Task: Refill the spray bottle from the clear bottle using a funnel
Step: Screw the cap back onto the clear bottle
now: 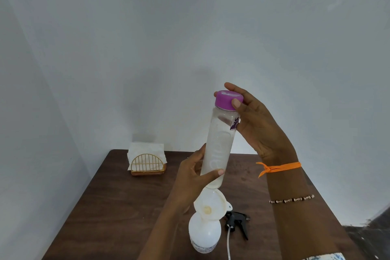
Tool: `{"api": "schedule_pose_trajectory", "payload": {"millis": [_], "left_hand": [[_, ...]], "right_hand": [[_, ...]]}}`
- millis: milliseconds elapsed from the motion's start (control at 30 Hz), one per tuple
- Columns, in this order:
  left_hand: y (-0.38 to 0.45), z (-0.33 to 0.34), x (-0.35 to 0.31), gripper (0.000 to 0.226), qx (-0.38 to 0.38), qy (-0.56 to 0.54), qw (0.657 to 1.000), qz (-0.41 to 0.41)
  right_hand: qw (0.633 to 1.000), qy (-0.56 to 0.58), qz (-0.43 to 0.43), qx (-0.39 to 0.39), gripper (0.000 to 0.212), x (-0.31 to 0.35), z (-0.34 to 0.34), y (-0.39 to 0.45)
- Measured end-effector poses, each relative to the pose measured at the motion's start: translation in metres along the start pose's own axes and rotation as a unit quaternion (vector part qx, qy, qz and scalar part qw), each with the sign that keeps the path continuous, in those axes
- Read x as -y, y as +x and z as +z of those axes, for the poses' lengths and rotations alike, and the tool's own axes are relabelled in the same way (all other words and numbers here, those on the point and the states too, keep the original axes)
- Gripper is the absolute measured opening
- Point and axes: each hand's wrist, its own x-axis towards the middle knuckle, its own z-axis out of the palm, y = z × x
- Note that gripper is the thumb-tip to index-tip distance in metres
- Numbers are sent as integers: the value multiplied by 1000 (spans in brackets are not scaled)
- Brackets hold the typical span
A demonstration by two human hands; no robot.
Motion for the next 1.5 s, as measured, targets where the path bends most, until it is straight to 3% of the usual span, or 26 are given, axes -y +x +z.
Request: {"api": "schedule_pose_trajectory", "payload": {"millis": [167, 333, 467, 600, 800, 1000, 1267, 1500], "left_hand": [[-3, -6, -6, 48, 29, -32, 999, -1], [-4, -8, -10, 51, 57, -56, 997, -12], [-3, -1, -10, 48, 43, -26, 999, -4], [-3, 11, -8, 63, 7, 11, 1000, 26], [-3, 17, -11, 53, -35, 49, 997, 44], [-3, 20, -17, 43, -67, 61, 994, 61], [1, 17, -20, 47, -63, 59, 995, 52], [15, -1, -12, 61, -50, 114, 992, 21]], "right_hand": [[999, -8, -18, 35, 73, 4, 1, -1], [998, -16, -33, 43, 51, 6, 3, 2], [999, -25, -31, -17, 65, 3, 6, 4], [995, -52, -47, -73, 76, -1, 8, 5], [988, -71, -52, -126, 50, 2, 14, 1], [985, -76, -55, -146, 41, 6, 17, 2], [982, -161, -51, -88, 39, 12, 12, 0], [953, -265, -79, -123, 29, 9, 5, 2]]}}
